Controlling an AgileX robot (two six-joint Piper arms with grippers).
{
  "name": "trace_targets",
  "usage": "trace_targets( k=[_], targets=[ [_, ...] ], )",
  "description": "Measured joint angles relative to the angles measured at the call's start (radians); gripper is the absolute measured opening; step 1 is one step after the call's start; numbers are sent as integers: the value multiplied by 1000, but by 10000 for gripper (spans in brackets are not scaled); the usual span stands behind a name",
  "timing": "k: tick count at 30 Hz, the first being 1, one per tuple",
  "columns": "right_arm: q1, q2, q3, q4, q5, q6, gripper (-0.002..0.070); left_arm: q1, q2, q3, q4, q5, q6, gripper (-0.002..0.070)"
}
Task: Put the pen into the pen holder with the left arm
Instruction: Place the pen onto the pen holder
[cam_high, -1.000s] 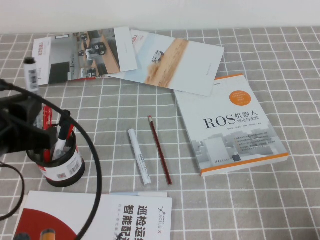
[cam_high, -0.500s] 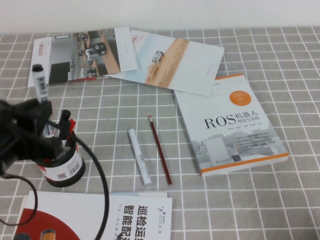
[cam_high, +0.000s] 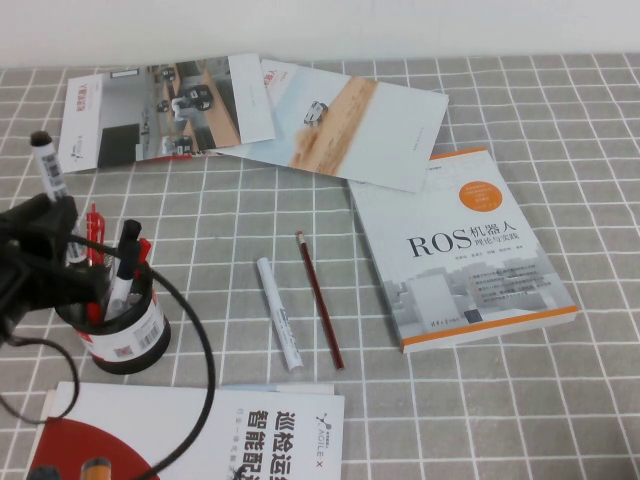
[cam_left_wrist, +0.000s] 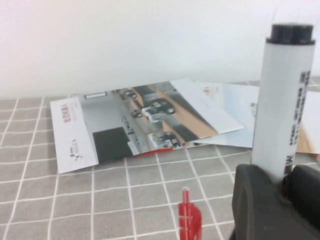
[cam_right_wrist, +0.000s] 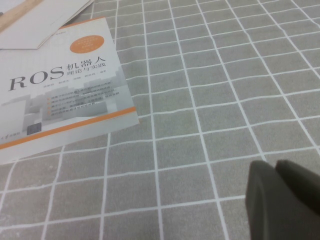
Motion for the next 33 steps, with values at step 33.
trace_targets(
  k=[33],
  targets=[
    [0,0,0,0,0,0,-15,4,256,0,-10,-122,109,134]
  ],
)
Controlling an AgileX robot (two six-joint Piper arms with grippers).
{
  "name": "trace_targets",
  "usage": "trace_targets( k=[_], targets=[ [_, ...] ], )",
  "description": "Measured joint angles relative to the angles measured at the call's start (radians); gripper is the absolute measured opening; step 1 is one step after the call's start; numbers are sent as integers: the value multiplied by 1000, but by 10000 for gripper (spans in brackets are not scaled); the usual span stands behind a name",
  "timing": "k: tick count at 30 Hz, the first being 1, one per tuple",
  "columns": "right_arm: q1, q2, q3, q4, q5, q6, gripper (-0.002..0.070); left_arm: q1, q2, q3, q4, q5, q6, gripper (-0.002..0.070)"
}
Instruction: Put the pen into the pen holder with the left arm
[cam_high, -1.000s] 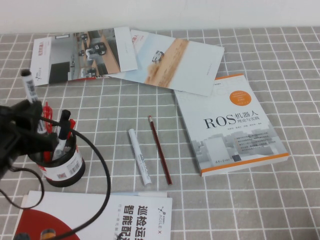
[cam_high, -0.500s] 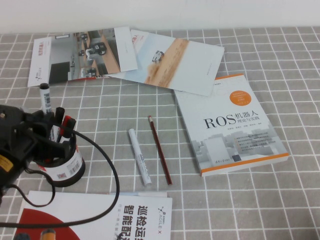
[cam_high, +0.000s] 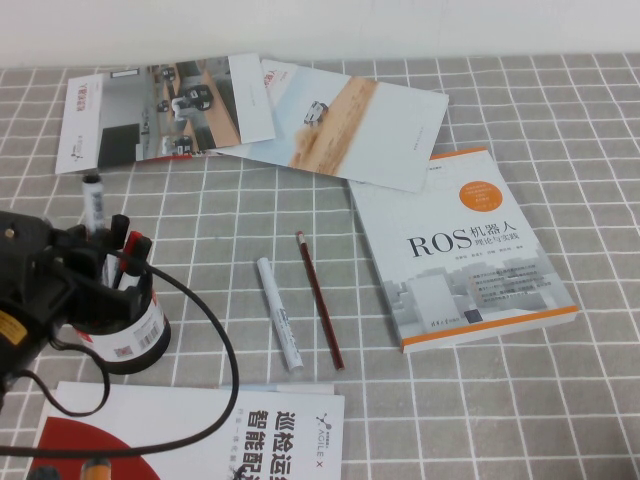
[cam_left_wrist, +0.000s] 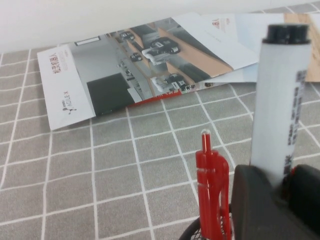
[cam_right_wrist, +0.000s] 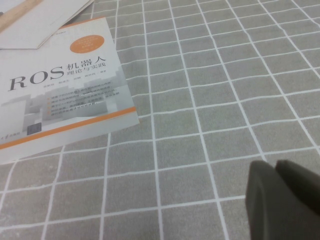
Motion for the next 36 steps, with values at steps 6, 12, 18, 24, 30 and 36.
trace_targets(
  k=[6,12,18,24,30,36],
  targets=[
    [0,0,0,0,0,0,-15,0,-6,0,0,37,-22,319],
    [0,0,0,0,0,0,-15,0,-74,0,0,90,-64,371],
    [0,0,0,0,0,0,-15,0,-293,0,0,249,-129,200],
    [0,0,0,0,0,0,-15,0,-567,0,0,488,-148,17],
    [0,0,0,0,0,0,-15,0,-855,2,-13,702,-161,0],
    [0,0,0,0,0,0,-15,0,-1040,2,-70,894,-216,-2]
  ],
)
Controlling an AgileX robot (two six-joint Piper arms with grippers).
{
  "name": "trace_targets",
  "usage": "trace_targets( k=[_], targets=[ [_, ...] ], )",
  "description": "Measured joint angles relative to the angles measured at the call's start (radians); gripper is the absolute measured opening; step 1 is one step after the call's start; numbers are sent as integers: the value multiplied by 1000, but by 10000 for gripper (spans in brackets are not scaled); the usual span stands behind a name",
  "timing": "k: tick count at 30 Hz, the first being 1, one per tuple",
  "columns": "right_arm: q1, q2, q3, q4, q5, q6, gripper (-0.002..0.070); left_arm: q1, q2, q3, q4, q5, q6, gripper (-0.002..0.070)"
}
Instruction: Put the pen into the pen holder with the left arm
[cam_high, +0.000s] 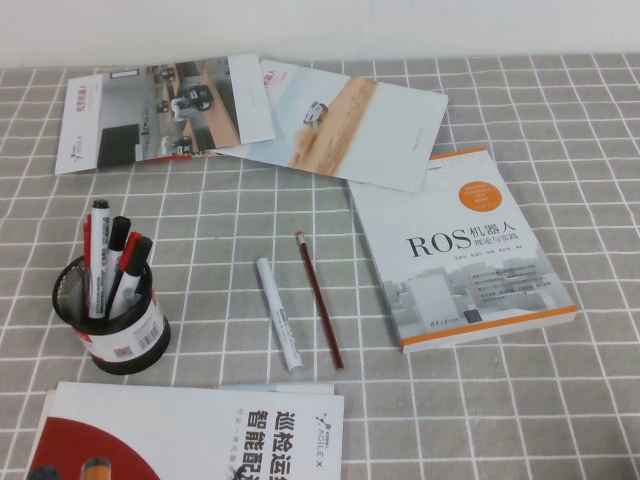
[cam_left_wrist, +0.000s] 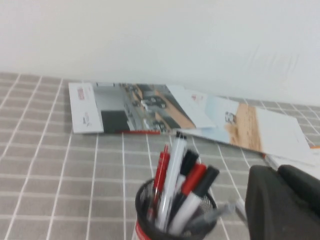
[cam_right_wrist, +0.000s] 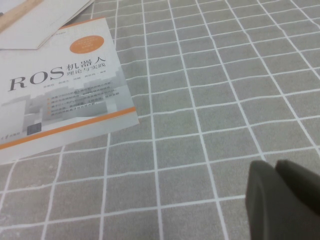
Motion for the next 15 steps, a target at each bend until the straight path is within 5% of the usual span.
trace_targets(
  k=[15],
  targets=[
    [0,0,0,0,0,0,-15,0,-56,0,58,91,-7,-3]
  ],
)
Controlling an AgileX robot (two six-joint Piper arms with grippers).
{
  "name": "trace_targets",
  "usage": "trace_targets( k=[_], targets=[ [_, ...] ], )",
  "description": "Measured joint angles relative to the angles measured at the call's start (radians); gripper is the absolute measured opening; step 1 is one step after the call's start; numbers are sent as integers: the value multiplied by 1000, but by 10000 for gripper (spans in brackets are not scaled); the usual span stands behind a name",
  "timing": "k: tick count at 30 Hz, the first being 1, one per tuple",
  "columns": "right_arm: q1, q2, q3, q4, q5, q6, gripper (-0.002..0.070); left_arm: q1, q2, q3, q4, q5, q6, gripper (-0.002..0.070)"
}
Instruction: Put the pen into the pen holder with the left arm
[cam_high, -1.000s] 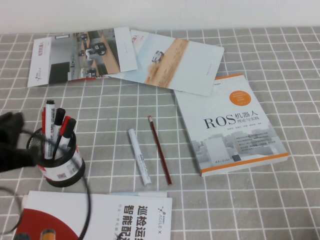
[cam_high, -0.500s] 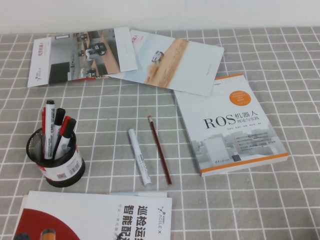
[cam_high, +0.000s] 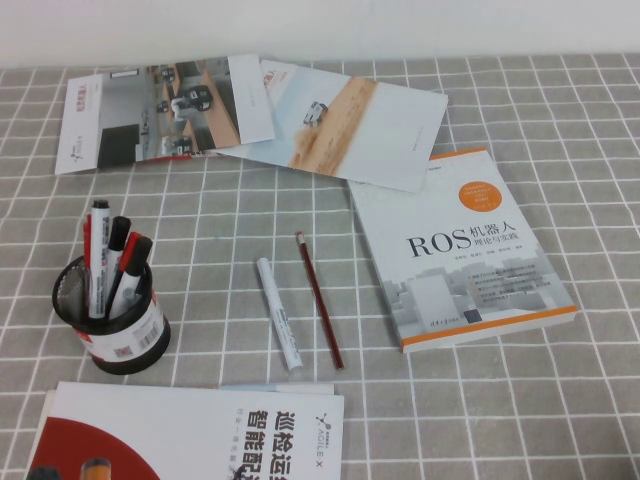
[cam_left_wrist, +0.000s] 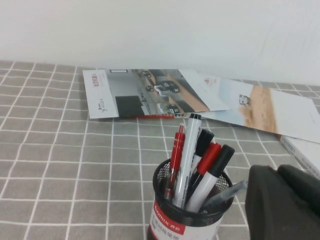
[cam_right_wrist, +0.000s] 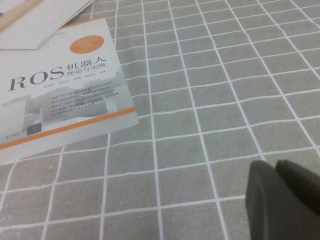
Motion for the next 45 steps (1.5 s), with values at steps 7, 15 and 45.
trace_targets(
  k=[7,15,45],
  targets=[
    [0,0,0,0,0,0,-15,23,-96,125,-58,-174,88,-3],
    [0,0,0,0,-2,0,-15,120,-201,314,-241,-381,332,-3],
    [0,0,0,0,-2,0,-15,130,-201,438,-141,-134,249,-3]
  ],
)
